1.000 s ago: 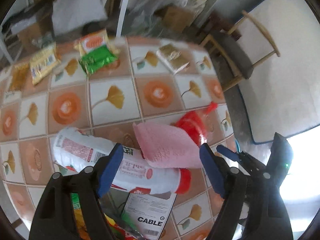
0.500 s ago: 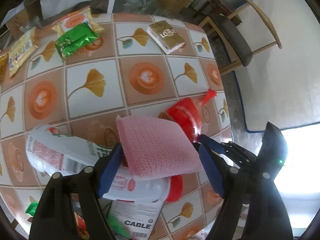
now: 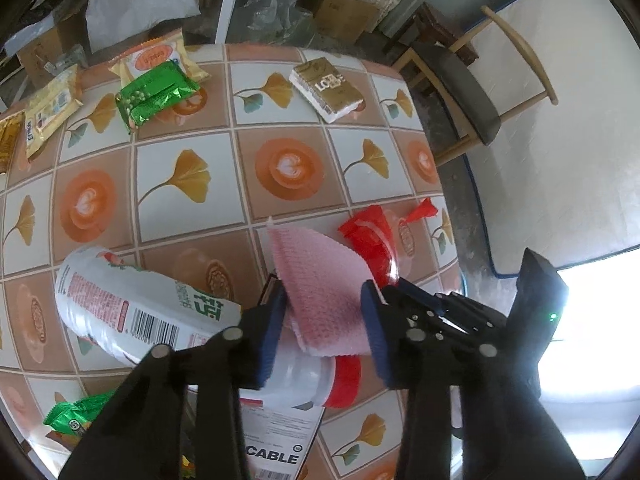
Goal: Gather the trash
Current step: 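Grasp the pink mesh sponge with the left tool while the right tool grasps the red mesh bag, then carry the pink sponge and red mesh bag over the blue basket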
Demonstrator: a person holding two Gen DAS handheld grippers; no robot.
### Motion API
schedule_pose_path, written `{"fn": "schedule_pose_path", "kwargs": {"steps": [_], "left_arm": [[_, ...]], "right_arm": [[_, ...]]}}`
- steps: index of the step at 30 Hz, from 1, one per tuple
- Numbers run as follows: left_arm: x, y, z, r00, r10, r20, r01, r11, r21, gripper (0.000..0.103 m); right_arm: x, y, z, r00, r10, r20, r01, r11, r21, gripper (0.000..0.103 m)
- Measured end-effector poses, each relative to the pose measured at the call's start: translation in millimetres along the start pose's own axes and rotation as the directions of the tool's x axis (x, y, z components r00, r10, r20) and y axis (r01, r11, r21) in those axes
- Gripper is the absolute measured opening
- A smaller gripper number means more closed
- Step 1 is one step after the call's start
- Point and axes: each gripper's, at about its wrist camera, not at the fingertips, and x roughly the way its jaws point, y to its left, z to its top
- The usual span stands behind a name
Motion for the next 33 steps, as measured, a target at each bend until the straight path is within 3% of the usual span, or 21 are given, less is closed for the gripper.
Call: {"fn": "schedule_pose_path", "kwargs": {"steps": [17, 33], "left_arm": [[-25.1, -8.8, -5.2, 0.994, -0.010, 0.112, 0.004, 0.999, 0.052, 0.023], [-56.6, -29.5, -18.3, 0.964, -0.038, 0.263, 0.004, 0.992, 0.128, 0.022]], "right_arm": [[-22.7, -6.2, -1.8, 0.998, 0.002, 0.061, -0.003, 1.000, 0.018, 0.009], [-64.6, -10.6, -6.3, 0.991, 0.008, 0.137, -0.011, 1.000, 0.024, 0.009]]}}
